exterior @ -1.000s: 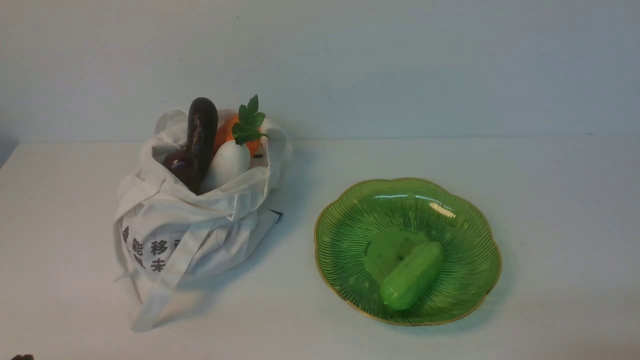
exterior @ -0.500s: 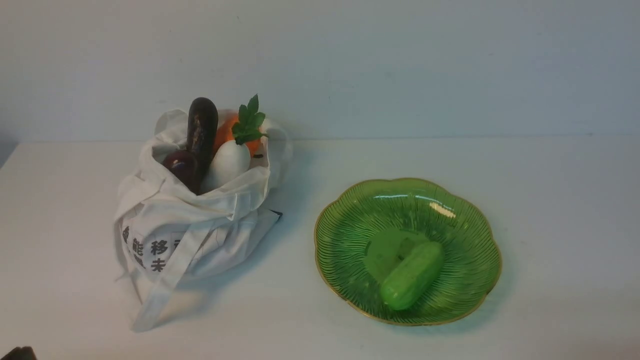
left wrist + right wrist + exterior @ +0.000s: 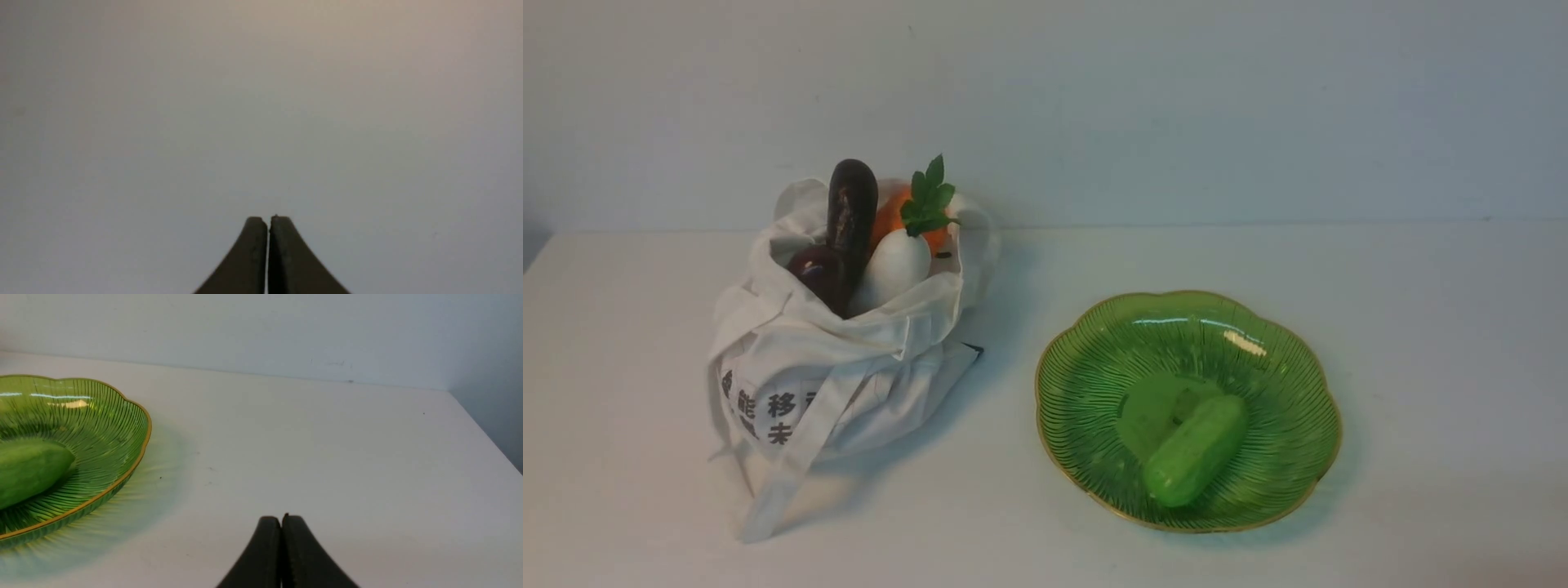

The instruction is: Take vegetables from cloth bag on white table place on plate.

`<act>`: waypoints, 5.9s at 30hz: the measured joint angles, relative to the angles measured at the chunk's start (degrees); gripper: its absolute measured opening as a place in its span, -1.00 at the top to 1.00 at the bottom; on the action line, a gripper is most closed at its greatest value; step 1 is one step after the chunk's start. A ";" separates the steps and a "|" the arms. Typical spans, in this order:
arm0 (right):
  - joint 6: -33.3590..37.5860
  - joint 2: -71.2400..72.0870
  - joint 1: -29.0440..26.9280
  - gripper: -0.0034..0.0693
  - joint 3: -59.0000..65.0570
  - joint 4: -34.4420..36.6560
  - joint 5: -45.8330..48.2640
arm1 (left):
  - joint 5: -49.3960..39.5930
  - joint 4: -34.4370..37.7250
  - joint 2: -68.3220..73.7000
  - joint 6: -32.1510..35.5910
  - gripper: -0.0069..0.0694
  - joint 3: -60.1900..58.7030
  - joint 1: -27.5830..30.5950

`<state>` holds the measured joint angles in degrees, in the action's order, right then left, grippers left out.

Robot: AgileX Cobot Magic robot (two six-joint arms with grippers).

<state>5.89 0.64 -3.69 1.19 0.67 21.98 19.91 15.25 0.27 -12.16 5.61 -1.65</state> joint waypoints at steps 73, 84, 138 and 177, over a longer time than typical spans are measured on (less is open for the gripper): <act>0.00 0.00 0.00 0.95 0.00 0.00 0.00 | -74.14 -11.31 107.52 19.07 -0.13 105.69 -6.54; 0.00 0.00 0.00 0.95 0.00 0.00 0.00 | -75.18 -2.36 97.31 29.00 -0.13 105.94 -22.68; 0.00 0.00 0.00 0.95 0.00 0.00 0.00 | -91.93 -14.37 81.26 12.47 0.83 105.69 -34.48; 0.00 0.00 0.00 0.95 0.00 0.00 0.00 | -43.95 -13.76 10.53 19.78 0.83 21.94 -16.14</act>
<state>5.89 0.64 -3.69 1.19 0.67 21.98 -24.03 1.49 10.80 7.62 27.56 -17.79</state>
